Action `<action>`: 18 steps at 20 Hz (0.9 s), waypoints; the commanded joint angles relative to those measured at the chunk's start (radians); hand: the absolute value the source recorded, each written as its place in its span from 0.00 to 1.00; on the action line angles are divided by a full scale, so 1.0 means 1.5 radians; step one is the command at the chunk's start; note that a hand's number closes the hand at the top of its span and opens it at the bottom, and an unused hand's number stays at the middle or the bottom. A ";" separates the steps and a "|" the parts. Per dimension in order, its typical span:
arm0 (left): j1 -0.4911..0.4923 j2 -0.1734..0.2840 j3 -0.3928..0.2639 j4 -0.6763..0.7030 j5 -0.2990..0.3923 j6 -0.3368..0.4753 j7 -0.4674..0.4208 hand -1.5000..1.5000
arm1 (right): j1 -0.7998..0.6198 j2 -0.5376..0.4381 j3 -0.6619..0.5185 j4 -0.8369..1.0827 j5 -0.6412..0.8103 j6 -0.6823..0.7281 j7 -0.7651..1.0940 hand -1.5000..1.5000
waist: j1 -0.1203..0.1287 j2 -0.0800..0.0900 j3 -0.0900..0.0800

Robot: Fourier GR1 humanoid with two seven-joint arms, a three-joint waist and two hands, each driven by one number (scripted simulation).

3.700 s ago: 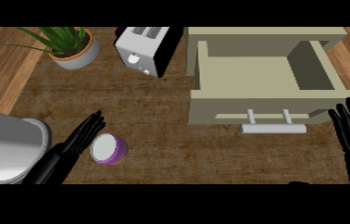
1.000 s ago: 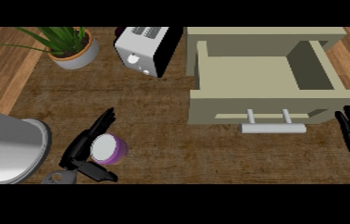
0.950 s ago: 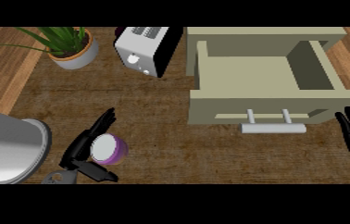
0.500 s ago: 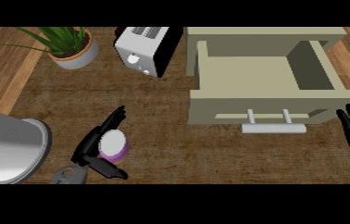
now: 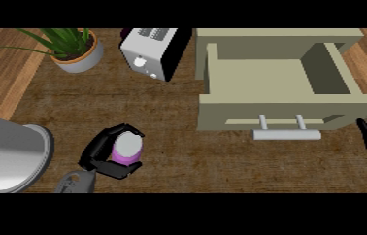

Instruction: Pick up the can, place it into the drawer and close the drawer

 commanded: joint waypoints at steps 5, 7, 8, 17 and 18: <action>-0.013 -0.022 -0.021 -0.027 0.020 -0.027 0.026 1.00 | 0.029 0.016 0.035 -0.004 0.029 -0.009 -0.026 0.00 | -0.001 0.001 0.000; 0.039 -0.028 0.043 -0.104 0.070 0.034 0.076 1.00 | 0.001 -0.002 -0.026 0.024 -0.009 0.003 -0.015 0.00 | 0.007 0.000 0.001; -0.024 -0.044 0.085 -0.054 0.078 0.094 0.102 1.00 | 0.032 0.016 0.016 0.010 0.016 0.008 -0.037 0.00 | 0.000 0.001 0.000; -0.095 -0.065 0.138 -0.095 0.114 0.298 0.142 1.00 | 0.029 -0.001 -0.027 -0.007 -0.023 0.011 -0.028 0.00 | -0.004 0.000 0.000; -0.023 -0.065 0.105 -0.183 0.118 0.275 0.162 1.00 | -0.040 -0.002 0.000 0.001 0.012 -0.025 0.023 0.00 | 0.003 0.000 0.000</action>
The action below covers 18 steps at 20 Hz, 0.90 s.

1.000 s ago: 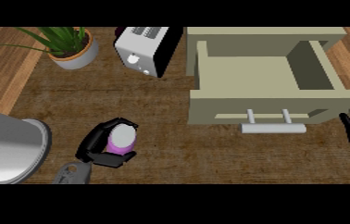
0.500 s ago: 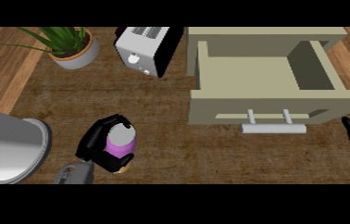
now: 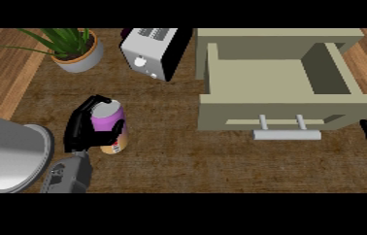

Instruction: Pick up the can, place it into the drawer and close the drawer

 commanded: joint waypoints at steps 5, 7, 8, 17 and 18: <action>-0.047 0.005 -0.062 -0.120 0.005 0.042 0.140 1.00 | 0.046 -0.010 -0.020 -0.053 -0.044 0.013 0.029 0.00 | -0.004 -0.001 0.000; -0.078 -0.017 -0.103 -0.142 -0.019 0.101 0.155 1.00 | 0.044 -0.013 -0.031 0.006 -0.034 0.034 -0.039 0.00 | -0.005 -0.001 0.000; -0.088 -0.017 -0.122 -0.156 -0.013 0.112 0.175 1.00 | 0.023 0.011 0.012 0.010 0.006 0.007 -0.040 0.00 | -0.002 0.000 0.000; -0.186 -0.017 -0.222 -0.217 -0.009 0.199 0.322 1.00 | 0.010 -0.009 -0.016 -0.041 -0.031 0.000 0.022 0.00 | -0.004 0.000 0.000; -0.218 -0.017 -0.206 -0.230 -0.014 0.195 0.356 1.00 | 0.019 -0.020 -0.040 -0.030 -0.062 0.013 0.020 0.00 | -0.004 0.000 0.000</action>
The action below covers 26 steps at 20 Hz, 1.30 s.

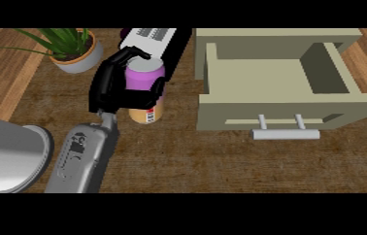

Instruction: Pick up the can, place it into the drawer and close the drawer

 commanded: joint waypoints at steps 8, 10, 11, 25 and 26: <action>-0.274 -0.001 -0.066 0.096 -0.018 0.119 0.125 1.00 | -0.017 -0.019 -0.029 0.026 -0.015 0.009 -0.013 0.00 | -0.008 0.002 0.000; -0.318 -0.001 -0.063 0.145 -0.013 0.140 0.111 1.00 | 0.002 -0.016 -0.034 0.036 -0.016 0.024 -0.033 0.00 | -0.010 0.002 0.000; -0.297 -0.001 -0.080 0.090 -0.021 0.145 0.142 1.00 | -0.010 0.001 -0.019 0.018 -0.008 0.002 -0.010 0.00 | -0.004 0.001 0.000; -0.559 -0.001 -0.160 0.397 0.139 0.274 0.091 1.00 | -0.006 0.012 0.010 -0.014 0.014 0.000 0.015 0.00 | -0.022 0.004 0.000; -0.605 -0.001 -0.140 0.442 0.139 0.270 0.101 1.00 | -0.032 -0.002 -0.016 0.038 0.006 0.000 -0.011 0.00 | -0.025 0.006 0.001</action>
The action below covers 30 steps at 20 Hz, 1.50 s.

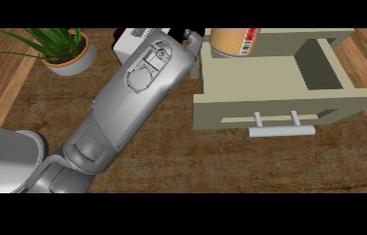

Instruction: Pick up the can, place it into the drawer and close the drawer

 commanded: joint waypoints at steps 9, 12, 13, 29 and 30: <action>-0.114 0.000 -0.067 0.202 0.095 0.041 -0.092 1.00 | -0.014 0.005 0.026 0.004 0.023 0.009 -0.010 0.00 | -0.016 0.004 0.001; -0.142 0.000 -0.095 0.222 0.139 0.045 -0.079 1.00 | -0.050 -0.016 0.003 0.030 0.008 0.003 0.005 0.00 | -0.020 0.005 0.001; -0.150 0.000 -0.083 0.240 0.130 0.020 -0.085 1.00 | -0.017 -0.009 0.007 -0.014 0.008 0.000 0.036 0.00 | -0.018 0.004 0.001; -0.121 0.000 -0.197 0.340 0.206 0.061 -0.184 1.00 | -0.130 -0.029 0.004 0.056 0.009 -0.019 0.040 0.00 | -0.047 0.017 0.002; -0.130 0.000 -0.203 0.327 0.214 0.072 -0.177 1.00 | -0.112 -0.032 0.003 0.058 0.005 -0.004 0.028 0.00 | -0.044 0.013 0.001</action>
